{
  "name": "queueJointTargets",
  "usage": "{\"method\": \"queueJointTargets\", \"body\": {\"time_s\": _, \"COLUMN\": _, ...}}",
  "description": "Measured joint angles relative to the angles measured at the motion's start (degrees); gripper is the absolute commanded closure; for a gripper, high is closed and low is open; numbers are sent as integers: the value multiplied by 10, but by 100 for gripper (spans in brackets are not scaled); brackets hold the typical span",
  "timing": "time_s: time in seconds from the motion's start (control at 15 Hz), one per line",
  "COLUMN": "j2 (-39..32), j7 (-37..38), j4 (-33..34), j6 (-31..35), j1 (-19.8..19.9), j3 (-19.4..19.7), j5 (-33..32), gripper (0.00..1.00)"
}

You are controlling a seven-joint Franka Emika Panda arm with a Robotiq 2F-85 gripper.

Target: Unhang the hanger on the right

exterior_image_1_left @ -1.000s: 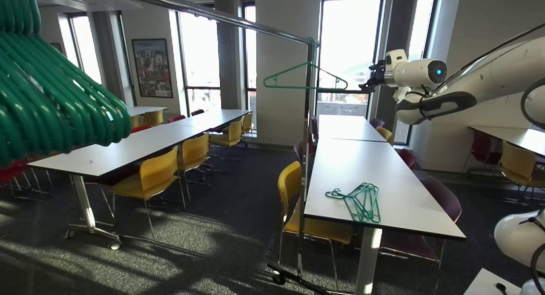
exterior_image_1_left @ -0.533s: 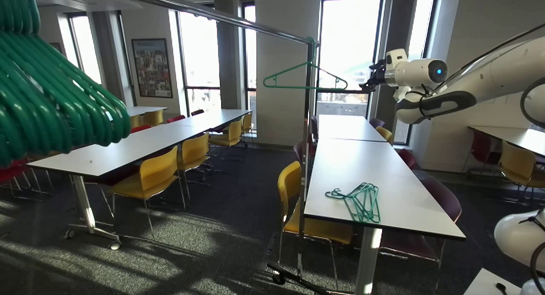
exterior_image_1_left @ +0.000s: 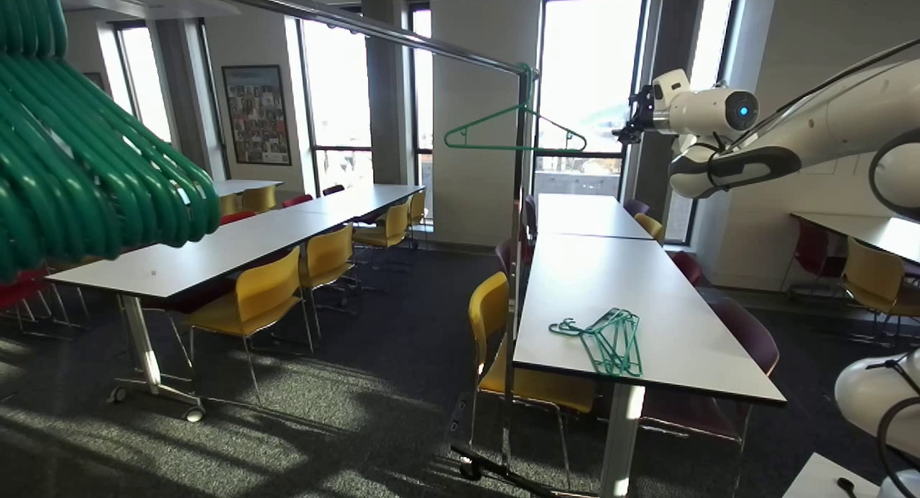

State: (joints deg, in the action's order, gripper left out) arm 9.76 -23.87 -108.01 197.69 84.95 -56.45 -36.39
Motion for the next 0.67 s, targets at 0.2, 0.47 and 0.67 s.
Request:
{"method": "queueJointTargets", "body": {"time_s": 0.2, "j2": 2, "j7": -52, "j4": 8, "j6": -2, "j1": 60, "j3": -59, "j5": 2, "gripper": 0}}
{"method": "queueJointTargets", "body": {"time_s": 0.47, "j2": 19, "j7": -112, "j4": 11, "j6": -1, "j1": 157, "j3": -154, "j5": 17, "gripper": 0}}
{"method": "queueJointTargets", "body": {"time_s": 0.67, "j2": 47, "j7": -131, "j4": 16, "j6": 1, "j1": 236, "j3": -226, "j5": 37, "gripper": 0}}
